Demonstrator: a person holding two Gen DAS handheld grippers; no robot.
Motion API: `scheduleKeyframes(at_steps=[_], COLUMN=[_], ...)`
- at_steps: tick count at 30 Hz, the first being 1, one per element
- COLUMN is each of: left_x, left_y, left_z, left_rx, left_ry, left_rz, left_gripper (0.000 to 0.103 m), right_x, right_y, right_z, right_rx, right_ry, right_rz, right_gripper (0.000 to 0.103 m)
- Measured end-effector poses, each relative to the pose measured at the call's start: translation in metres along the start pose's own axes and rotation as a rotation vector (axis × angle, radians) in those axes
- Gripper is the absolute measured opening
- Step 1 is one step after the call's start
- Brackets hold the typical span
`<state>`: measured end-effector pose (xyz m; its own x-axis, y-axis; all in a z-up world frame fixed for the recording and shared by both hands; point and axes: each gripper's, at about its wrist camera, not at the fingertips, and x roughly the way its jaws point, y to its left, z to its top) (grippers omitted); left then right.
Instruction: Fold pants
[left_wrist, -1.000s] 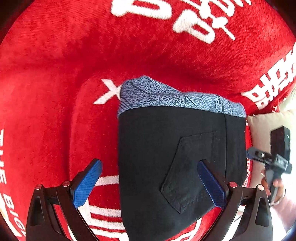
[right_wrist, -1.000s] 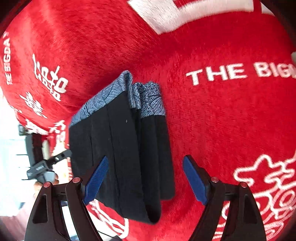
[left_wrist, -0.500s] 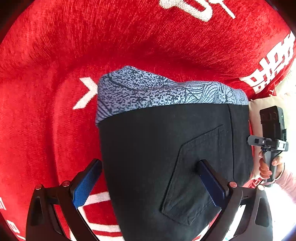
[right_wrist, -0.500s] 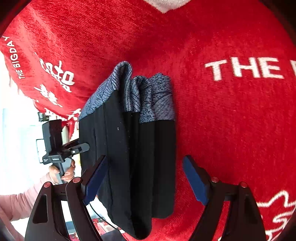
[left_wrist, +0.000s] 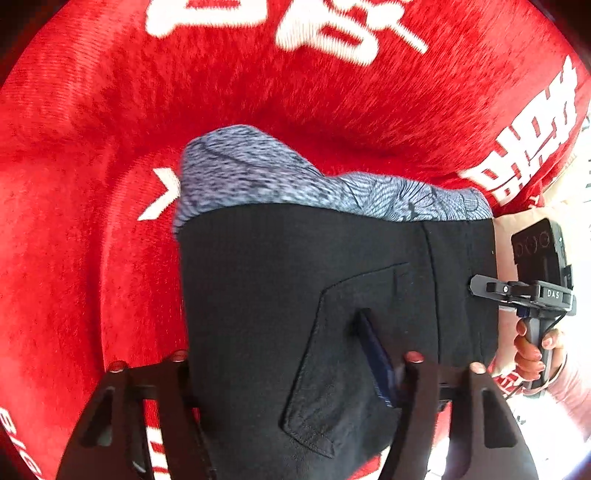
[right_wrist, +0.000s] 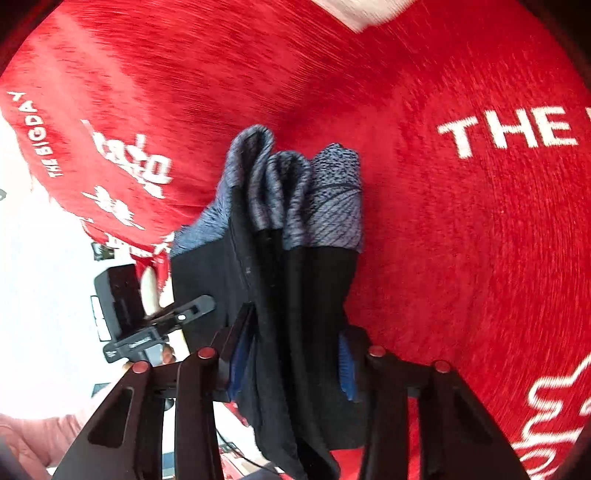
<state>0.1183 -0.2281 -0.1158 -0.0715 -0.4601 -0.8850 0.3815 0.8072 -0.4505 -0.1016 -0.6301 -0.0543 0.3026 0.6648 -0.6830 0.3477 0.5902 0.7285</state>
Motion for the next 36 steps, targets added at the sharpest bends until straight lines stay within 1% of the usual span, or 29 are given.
scheduleKeyframes(at_steps=[2,5,9,12,16,19,20,21,22,23,24,25,26,28,29,30,31,32,34,36], left_x=[-0.01,-0.022,-0.04,-0.05,-0.048,-0.04,-0.03,-0.023,-0.018,-0.016,-0.016,-0.015,-0.014,-0.014,-0.015,-0.016,-0.018,-0.02,-0.028,-0.038], left_y=[-0.005,-0.016,-0.023,-0.028,-0.031,-0.018,-0.015,-0.011,-0.007,-0.004,-0.001,0.001,0.003,0.003,0.002,0.0,-0.004,-0.01,-0.012,-0.016], left_z=[-0.004,-0.012,-0.032,-0.052,-0.077,-0.099,-0.105,-0.109,-0.113,-0.116,-0.116,-0.116,-0.116,-0.117,-0.117,-0.118,-0.118,-0.117,-0.121,-0.126], left_rx=[0.0,0.013,0.01,0.018,0.019,0.022,0.021,0.019,0.016,0.018,0.018,0.01,-0.001,-0.006,-0.004,0.007,0.02,0.036,0.057,0.069], left_ry=[-0.009,-0.015,-0.017,-0.01,0.012,0.035,0.049,0.058,0.055,0.025,0.009,0.005,0.001,-0.003,-0.004,-0.007,-0.013,-0.023,-0.035,-0.036], left_rz=[-0.007,0.003,-0.004,0.009,0.024,0.038,0.049,0.067,0.088,0.114,0.131,0.142,0.149,0.147,0.158,0.176,0.201,0.238,0.295,0.359], left_gripper=[0.062,0.062,0.062,0.062,0.062,0.062,0.063,0.067,0.078,0.09,0.094,0.102,0.103,0.103,0.103,0.103,0.103,0.103,0.103,0.103], right_x=[-0.006,-0.011,-0.018,-0.018,-0.018,-0.01,-0.003,0.001,0.005,0.006,0.007,0.009,0.011,0.013,0.013,0.013,0.013,0.01,0.006,0.001], right_y=[0.008,0.017,0.023,0.028,0.023,0.011,0.011,0.009,0.009,0.008,0.007,0.007,0.006,0.01,0.012,0.017,0.021,0.025,0.033,0.046], right_z=[-0.005,-0.019,-0.041,-0.067,-0.101,-0.121,-0.127,-0.13,-0.134,-0.137,-0.138,-0.138,-0.138,-0.138,-0.139,-0.14,-0.14,-0.141,-0.141,-0.148], right_rx=[0.002,-0.002,0.012,0.028,0.064,0.091,0.082,0.068,0.04,0.021,0.012,0.009,-0.004,-0.039,-0.051,-0.069,-0.078,-0.076,-0.051,-0.043], right_ry=[-0.005,0.001,0.007,0.007,0.006,0.011,0.015,0.014,0.001,-0.017,-0.031,-0.04,-0.054,-0.071,-0.079,-0.09,-0.098,-0.115,-0.131,-0.152], right_rz=[0.024,0.036,0.051,0.055,0.054,0.03,-0.009,-0.042,-0.089,-0.121,-0.148,-0.169,-0.204,-0.262,-0.285,-0.328,-0.356,-0.415,-0.506,-0.597], right_gripper=[0.042,0.042,0.042,0.042,0.042,0.042,0.042,0.042,0.043,0.046,0.048,0.05,0.055,0.06,0.065,0.067,0.069,0.07,0.079,0.08])
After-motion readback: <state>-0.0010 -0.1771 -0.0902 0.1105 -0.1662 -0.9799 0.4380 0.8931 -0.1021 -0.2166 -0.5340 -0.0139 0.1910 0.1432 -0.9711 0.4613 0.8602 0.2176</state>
